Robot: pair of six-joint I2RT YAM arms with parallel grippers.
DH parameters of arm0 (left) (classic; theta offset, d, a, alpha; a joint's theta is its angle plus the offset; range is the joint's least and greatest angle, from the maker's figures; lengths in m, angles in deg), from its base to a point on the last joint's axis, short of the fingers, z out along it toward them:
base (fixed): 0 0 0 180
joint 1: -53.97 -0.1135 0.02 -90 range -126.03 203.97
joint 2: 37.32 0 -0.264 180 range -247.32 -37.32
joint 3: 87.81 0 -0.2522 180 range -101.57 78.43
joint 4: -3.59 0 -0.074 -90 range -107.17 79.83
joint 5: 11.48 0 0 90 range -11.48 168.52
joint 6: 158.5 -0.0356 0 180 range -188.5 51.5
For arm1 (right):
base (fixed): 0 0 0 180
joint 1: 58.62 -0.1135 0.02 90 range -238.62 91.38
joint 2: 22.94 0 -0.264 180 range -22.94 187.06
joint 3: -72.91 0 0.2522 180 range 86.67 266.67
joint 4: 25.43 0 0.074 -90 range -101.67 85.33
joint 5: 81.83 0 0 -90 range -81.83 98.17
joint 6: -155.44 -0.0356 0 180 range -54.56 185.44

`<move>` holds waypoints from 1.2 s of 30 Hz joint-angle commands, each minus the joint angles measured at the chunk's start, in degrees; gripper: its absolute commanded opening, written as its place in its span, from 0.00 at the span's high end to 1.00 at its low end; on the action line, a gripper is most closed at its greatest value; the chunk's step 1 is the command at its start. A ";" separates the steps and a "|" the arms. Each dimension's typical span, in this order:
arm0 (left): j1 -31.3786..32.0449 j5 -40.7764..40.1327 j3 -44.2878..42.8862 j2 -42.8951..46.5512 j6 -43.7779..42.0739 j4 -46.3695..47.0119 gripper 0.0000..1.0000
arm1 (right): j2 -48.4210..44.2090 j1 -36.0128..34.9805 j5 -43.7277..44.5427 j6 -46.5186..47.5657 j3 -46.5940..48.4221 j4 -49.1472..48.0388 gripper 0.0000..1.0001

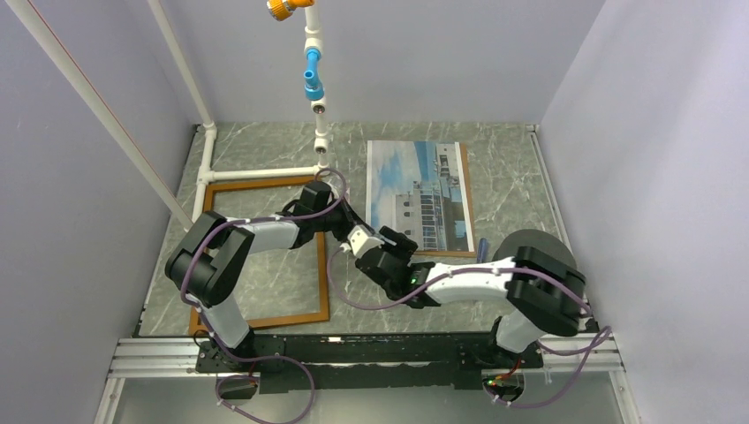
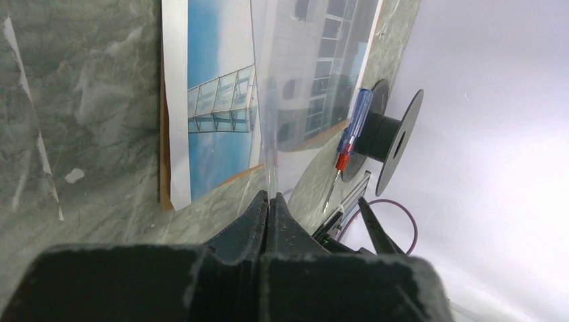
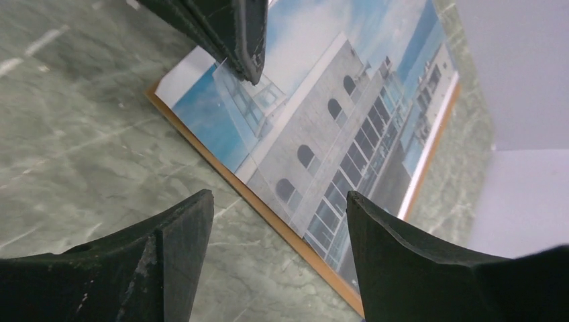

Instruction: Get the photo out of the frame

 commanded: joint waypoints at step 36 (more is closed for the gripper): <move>-2.78 2.46 4.32 7.21 0.36 5.34 0.59 | 11.82 2.53 9.16 7.09 1.25 -20.59 1.00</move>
